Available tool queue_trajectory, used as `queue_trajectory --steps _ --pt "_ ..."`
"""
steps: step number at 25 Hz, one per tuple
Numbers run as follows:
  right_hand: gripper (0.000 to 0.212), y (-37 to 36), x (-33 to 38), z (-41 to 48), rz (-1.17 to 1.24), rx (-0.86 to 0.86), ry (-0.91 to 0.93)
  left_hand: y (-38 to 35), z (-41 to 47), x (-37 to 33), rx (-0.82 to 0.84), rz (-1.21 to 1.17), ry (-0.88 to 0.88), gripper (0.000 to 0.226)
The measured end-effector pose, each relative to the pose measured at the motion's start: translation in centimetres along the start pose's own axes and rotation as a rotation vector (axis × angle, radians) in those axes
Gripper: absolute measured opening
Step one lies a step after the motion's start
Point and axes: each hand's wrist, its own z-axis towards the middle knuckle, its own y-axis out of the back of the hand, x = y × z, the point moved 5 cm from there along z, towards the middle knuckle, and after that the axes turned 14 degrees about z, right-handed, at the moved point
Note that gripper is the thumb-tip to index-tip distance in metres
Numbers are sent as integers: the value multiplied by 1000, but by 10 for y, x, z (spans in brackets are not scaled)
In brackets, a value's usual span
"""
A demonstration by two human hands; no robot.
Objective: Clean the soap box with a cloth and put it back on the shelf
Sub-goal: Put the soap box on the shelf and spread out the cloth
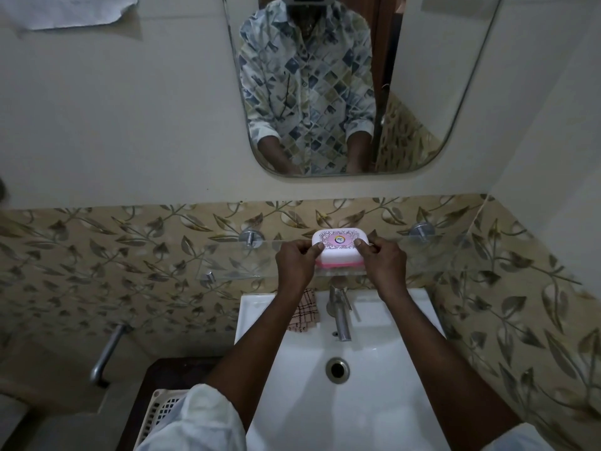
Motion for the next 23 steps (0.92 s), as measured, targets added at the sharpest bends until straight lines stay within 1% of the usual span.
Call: queue_trajectory --steps 2,4,5,7,9,10,11,13,15,16,17,18,20,22,23 --pt "42 0 0 1 8 2 -23 2 -2 -4 2 -14 2 23" --pt "51 7 1 -2 42 -67 -64 14 -6 -7 -73 -38 5 24" --pt "48 12 4 -6 88 -116 -49 24 -11 -6 -152 -58 7 25" --pt "26 17 11 -23 189 -166 60 47 -30 12 -328 -164 46 29" --pt "8 10 11 -50 206 -112 173 59 -59 50 -453 -275 116 33" --pt "6 2 5 -65 187 -61 198 60 -73 72 -480 -281 164 34" --pt "9 -10 -5 -79 164 -2 187 57 -82 95 -475 -261 228 35" --pt "12 -38 -31 -103 130 116 94 39 -85 138 -389 -167 354 33" --pt "10 -61 -56 -121 89 220 27 11 -70 171 -189 24 407 31" --pt "12 -72 -68 -128 48 277 8 -4 -60 183 -70 126 424 29" --pt "19 -84 -80 -133 -2 348 -15 -17 -50 191 27 204 448 27" --pt "26 -95 -92 -137 -56 429 -37 -28 -40 197 90 260 466 31" --pt "35 -109 -108 -142 -163 565 -33 -46 -22 203 188 358 457 41" --pt "40 -118 -119 -142 -239 633 15 -62 -7 207 244 420 400 40" --pt "43 -120 -123 -141 -258 653 29 -66 -3 210 248 373 422 37"
